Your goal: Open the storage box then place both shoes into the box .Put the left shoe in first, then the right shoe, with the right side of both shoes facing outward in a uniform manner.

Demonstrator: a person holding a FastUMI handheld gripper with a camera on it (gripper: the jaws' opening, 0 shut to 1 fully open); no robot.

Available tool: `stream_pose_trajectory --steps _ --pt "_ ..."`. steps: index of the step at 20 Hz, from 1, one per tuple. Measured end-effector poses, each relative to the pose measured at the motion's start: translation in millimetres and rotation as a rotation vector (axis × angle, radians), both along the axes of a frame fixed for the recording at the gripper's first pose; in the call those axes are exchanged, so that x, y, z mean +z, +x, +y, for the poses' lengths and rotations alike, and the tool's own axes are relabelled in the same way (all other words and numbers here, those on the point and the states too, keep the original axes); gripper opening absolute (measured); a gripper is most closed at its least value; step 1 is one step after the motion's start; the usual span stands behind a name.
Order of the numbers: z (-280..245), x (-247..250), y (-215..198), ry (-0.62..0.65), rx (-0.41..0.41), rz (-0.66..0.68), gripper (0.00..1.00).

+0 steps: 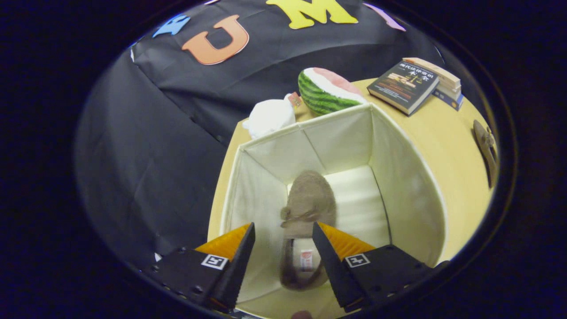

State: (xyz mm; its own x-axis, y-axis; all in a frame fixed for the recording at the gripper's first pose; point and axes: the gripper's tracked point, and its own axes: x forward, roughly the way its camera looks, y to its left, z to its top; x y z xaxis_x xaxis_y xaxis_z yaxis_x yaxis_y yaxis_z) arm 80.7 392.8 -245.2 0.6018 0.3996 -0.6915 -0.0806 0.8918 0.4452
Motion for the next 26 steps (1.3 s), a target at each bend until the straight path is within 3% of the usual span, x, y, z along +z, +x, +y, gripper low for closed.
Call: stream_pose_trajectory --steps 4,12,19,26 --pt "-13 30 -1 -0.023 0.029 -0.094 0.78" --pt "-114 108 -24 -0.155 0.040 -0.328 0.96" --pt "-284 135 -34 -0.234 -0.075 -0.414 0.96" --pt "-475 96 -35 -0.354 -0.173 -0.381 0.96"
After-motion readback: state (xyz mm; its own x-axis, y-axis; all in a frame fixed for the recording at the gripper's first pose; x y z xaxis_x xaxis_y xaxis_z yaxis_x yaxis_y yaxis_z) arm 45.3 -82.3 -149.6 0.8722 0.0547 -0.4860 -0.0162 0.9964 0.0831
